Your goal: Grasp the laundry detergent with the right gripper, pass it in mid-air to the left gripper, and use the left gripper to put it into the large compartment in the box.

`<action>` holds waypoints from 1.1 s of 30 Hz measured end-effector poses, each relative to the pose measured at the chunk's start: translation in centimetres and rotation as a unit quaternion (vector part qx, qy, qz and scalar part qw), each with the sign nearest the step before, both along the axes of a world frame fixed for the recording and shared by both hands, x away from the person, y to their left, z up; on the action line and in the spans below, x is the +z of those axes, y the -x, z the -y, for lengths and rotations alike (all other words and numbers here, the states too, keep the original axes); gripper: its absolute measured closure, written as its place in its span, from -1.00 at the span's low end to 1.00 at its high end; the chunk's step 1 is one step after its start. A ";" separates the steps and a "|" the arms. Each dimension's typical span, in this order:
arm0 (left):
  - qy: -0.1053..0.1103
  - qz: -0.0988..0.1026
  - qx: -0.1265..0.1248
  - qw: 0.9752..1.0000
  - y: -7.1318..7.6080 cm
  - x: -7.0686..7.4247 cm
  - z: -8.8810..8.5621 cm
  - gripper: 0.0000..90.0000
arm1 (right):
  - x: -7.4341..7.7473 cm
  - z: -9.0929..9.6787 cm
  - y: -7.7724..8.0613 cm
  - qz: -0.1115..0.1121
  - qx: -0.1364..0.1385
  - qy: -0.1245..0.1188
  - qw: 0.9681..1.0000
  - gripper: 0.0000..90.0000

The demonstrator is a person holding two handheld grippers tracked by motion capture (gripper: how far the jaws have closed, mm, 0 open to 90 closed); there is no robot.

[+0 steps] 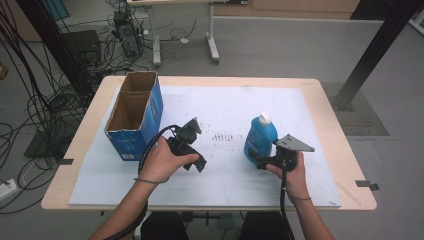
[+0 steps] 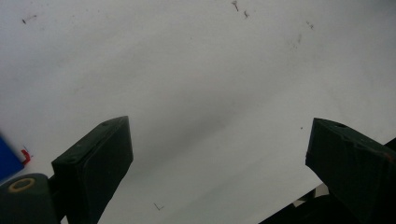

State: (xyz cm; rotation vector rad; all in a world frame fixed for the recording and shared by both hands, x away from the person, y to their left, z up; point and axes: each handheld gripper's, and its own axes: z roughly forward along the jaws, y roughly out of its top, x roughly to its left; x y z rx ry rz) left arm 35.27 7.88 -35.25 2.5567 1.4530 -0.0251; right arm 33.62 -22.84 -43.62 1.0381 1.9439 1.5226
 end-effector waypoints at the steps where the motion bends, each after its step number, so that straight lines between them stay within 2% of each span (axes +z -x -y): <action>1: 0.000 0.000 0.000 1.000 0.0 0.0 0.0 -0.83 | 0.0 0.0 0.0 0.000 -0.001 0.000 1.000 -0.85; 11: -0.002 0.001 0.000 1.000 0.0 0.1 0.0 -0.83 | 0.0 0.1 -0.1 0.002 0.001 0.001 1.000 -0.86; 25: -0.016 -0.003 0.001 1.000 -0.1 0.2 0.0 -0.82 | 0.0 0.0 0.0 0.003 0.003 -0.003 1.000 -0.87; 33: -0.013 -0.002 0.003 1.000 0.0 0.2 0.1 -0.82 | 0.0 0.0 0.1 0.003 0.002 -0.002 1.000 -0.87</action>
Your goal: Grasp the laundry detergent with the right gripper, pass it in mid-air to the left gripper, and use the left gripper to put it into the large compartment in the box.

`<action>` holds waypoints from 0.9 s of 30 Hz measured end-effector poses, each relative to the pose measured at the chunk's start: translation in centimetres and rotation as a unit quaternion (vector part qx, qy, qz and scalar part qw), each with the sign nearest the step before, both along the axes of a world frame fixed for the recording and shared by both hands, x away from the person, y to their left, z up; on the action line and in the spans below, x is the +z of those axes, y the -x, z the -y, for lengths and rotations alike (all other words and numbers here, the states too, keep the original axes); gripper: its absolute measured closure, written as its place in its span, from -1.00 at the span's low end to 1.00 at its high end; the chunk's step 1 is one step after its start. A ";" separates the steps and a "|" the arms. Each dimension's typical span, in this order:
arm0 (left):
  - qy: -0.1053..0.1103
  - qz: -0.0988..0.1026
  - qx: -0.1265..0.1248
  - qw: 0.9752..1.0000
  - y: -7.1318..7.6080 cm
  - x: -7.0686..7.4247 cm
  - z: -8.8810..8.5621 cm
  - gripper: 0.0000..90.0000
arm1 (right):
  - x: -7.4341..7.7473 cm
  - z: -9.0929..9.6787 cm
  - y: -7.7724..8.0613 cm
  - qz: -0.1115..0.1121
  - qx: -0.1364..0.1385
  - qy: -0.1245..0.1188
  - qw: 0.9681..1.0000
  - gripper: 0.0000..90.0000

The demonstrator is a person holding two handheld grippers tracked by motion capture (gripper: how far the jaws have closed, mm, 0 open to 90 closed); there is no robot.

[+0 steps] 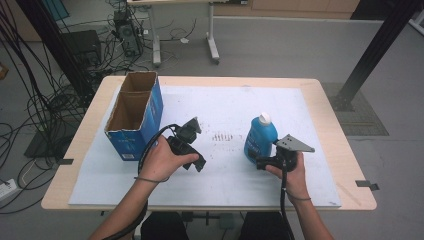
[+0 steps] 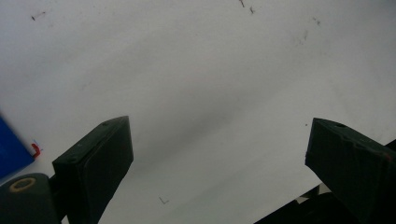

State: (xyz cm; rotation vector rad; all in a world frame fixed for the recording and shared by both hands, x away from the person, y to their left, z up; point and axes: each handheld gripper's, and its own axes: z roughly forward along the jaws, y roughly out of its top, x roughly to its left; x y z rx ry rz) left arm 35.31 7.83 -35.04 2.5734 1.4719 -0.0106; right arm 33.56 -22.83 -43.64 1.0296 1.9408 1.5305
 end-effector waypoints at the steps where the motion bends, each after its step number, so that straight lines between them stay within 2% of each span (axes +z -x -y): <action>1: 0.000 -0.002 -0.001 1.000 0.0 0.0 0.0 -0.82 | 0.0 0.0 0.0 0.000 0.001 0.000 1.000 -0.87; 9: 0.001 -0.001 -0.001 1.000 0.0 -0.1 0.0 -0.82 | 0.0 -0.3 0.0 0.003 0.002 0.000 1.000 -0.84; 19: 0.003 -0.003 -0.003 1.000 0.0 -0.2 0.1 -0.82 | 0.0 -0.6 -0.1 0.006 -0.002 -0.008 1.000 -0.51; 27: 0.002 -0.002 -0.003 1.000 0.0 -0.1 0.1 -0.82 | 0.1 -0.5 -0.1 0.013 -0.009 -0.006 1.000 -0.38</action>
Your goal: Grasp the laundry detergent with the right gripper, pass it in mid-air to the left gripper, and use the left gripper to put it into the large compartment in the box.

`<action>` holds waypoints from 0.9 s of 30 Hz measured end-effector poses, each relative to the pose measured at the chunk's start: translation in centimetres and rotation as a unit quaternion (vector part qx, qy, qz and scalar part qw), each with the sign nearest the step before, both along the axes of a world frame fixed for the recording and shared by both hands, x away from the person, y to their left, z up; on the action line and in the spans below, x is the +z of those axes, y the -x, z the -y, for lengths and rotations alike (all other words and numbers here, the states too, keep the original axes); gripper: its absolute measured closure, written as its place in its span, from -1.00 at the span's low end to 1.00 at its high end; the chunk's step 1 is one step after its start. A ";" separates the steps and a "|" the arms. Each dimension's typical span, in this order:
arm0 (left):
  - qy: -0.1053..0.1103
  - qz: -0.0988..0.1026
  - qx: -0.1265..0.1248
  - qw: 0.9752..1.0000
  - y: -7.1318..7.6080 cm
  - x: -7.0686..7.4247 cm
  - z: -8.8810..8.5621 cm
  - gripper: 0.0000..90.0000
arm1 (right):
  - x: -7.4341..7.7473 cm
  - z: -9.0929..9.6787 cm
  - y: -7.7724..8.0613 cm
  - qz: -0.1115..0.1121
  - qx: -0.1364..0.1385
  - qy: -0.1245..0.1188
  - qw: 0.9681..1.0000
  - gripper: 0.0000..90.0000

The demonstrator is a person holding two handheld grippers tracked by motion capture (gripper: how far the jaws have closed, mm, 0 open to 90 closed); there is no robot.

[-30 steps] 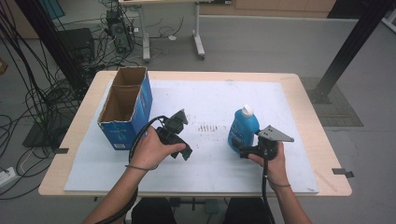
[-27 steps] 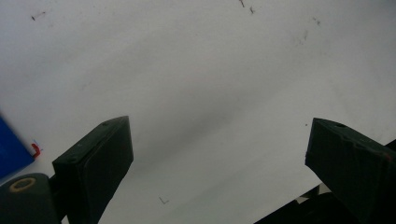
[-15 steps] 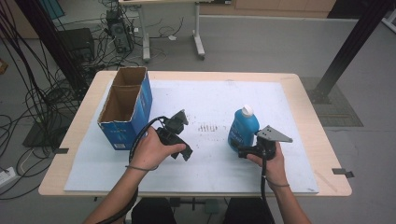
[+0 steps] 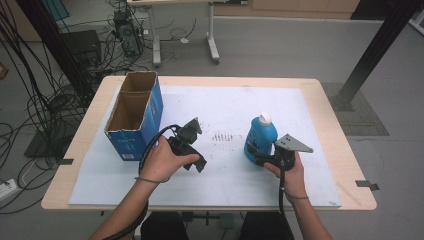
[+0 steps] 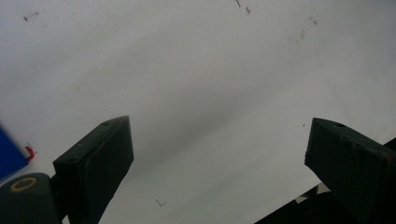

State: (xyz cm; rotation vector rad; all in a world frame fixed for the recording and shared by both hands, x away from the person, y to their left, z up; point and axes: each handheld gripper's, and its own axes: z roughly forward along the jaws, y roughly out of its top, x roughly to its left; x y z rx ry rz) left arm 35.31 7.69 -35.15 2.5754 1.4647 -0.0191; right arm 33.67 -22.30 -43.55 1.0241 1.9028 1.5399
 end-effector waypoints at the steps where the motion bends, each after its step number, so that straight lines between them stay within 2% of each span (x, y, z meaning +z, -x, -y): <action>1: 0.001 0.000 0.000 1.000 0.0 0.0 0.0 -0.82 | 0.0 0.0 0.0 0.000 0.000 0.001 1.000 -0.37; 27: 0.002 0.005 -0.001 1.000 0.1 0.3 -0.1 -0.82 | -0.2 -0.2 0.0 0.003 -0.016 0.011 1.000 -0.08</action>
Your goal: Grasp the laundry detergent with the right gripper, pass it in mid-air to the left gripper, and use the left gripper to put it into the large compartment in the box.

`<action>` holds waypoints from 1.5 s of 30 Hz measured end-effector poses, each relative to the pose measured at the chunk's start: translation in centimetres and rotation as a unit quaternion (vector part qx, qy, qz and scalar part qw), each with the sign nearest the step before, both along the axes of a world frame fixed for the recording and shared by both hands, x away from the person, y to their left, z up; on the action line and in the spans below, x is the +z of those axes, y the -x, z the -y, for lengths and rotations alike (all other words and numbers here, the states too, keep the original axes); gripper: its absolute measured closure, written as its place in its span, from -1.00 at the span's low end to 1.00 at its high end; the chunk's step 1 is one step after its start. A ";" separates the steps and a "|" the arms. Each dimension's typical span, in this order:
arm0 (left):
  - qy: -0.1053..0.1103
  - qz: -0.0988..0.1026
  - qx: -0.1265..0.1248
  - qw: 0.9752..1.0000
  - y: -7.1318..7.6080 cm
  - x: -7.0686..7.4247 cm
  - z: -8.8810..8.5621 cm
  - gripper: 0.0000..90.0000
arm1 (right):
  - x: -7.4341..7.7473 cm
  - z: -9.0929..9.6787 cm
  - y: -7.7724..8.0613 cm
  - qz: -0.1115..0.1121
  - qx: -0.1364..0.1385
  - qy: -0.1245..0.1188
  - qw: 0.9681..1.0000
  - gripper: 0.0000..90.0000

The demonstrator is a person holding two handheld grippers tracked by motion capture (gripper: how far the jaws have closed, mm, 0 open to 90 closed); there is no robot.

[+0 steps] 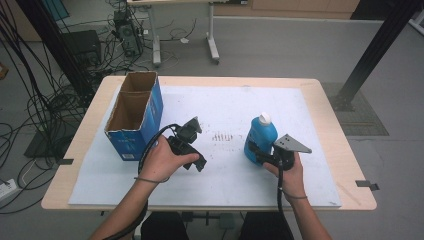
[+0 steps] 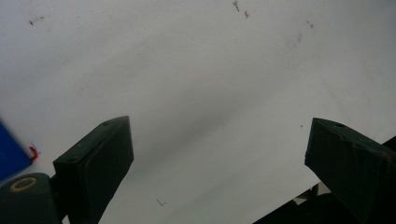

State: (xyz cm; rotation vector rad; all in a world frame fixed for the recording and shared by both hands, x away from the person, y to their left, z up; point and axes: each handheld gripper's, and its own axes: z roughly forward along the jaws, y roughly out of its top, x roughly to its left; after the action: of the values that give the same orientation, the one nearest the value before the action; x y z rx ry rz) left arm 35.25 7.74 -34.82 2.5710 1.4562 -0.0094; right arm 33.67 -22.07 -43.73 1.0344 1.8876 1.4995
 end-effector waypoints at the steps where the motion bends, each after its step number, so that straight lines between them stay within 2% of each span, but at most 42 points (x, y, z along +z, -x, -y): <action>1: 0.000 0.000 0.000 1.000 0.0 0.0 0.0 -0.82 | 0.0 0.0 0.0 0.000 -0.001 0.001 1.000 -0.07; 12: 0.001 0.000 0.003 1.000 0.1 -0.1 -0.1 -0.82 | 0.1 -0.1 0.1 0.005 -0.001 0.008 1.000 -0.04; 45: -0.001 0.000 0.001 1.000 0.1 -0.1 0.1 -0.82 | 0.0 0.0 0.1 0.006 0.000 0.009 1.000 -0.04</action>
State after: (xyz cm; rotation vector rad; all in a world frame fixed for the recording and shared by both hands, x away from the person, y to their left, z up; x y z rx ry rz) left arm 35.13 7.63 -34.89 2.5706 1.4599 -0.0093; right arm 33.62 -22.03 -43.68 1.0141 1.8890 1.4840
